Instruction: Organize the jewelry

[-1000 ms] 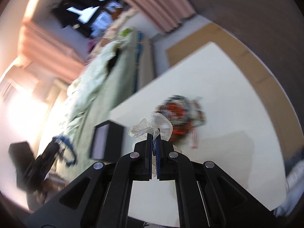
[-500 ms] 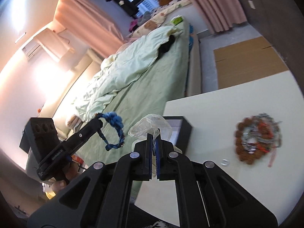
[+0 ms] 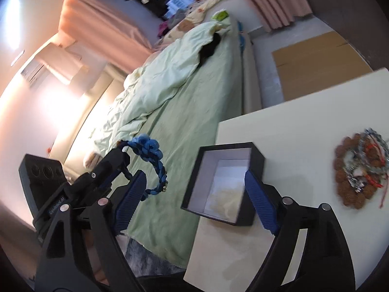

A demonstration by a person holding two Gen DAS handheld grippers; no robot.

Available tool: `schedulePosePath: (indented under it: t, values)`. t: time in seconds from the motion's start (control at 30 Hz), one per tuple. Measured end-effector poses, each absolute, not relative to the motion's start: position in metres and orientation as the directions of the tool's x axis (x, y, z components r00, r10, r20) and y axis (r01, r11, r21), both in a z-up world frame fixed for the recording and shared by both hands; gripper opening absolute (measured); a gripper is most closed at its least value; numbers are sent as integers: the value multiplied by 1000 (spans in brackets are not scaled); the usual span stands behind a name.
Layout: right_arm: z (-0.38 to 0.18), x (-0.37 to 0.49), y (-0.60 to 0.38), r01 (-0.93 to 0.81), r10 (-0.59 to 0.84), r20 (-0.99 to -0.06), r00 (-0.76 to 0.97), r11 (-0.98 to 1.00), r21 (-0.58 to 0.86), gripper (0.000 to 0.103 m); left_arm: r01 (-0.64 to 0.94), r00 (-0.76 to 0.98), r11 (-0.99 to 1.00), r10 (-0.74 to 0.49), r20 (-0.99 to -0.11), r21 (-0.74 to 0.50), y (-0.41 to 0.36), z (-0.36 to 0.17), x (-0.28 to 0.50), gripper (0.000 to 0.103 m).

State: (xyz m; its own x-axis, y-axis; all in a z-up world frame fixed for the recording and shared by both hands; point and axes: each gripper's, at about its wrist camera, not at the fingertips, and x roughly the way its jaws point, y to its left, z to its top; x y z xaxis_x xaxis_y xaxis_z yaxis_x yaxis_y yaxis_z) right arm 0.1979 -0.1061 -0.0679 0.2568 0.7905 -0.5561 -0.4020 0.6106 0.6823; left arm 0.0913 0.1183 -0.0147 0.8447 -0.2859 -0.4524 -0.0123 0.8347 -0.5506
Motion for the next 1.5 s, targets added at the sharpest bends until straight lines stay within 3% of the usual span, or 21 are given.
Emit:
schedulePosePath:
  t: [0.23,0.27,0.3,0.37,0.6,0.77,0.93,1.1,1.5]
  values:
    - [-66,201,-145,-326,746,-574,337,665,672,83,-47,809,829,-295,-508,-557,108,-33,104,15]
    - [-66,200,-149,-319,740,-579,342,671,669,83,-67,795,834,-287,-534,-547,106,-37,108,33]
    - [-66,200,-153,-312,732,-586,347,679,664,83,-94,794,836,-265,-547,-540,107,-40,109,61]
    - [-66,200,-163,-296,712,-605,358,701,649,83,-143,818,832,-205,-537,-536,110,-43,105,71]
    - [-65,209,-205,-228,665,-636,391,739,633,83,-130,804,846,-216,-554,-518,95,-46,110,71]
    - [-81,219,-228,-135,568,-731,378,815,563,83,-82,786,866,-249,-566,-494,70,-49,120,71]
    - [-99,227,-247,-55,538,-767,351,829,556,81,-14,756,886,-293,-585,-463,37,-53,130,62]
    - [-105,232,-266,2,544,-760,356,812,583,64,45,709,895,-341,-617,-443,2,-64,141,49]
    - [-148,271,-272,111,485,-824,293,839,533,40,82,636,899,-379,-672,-429,-43,-98,168,41]
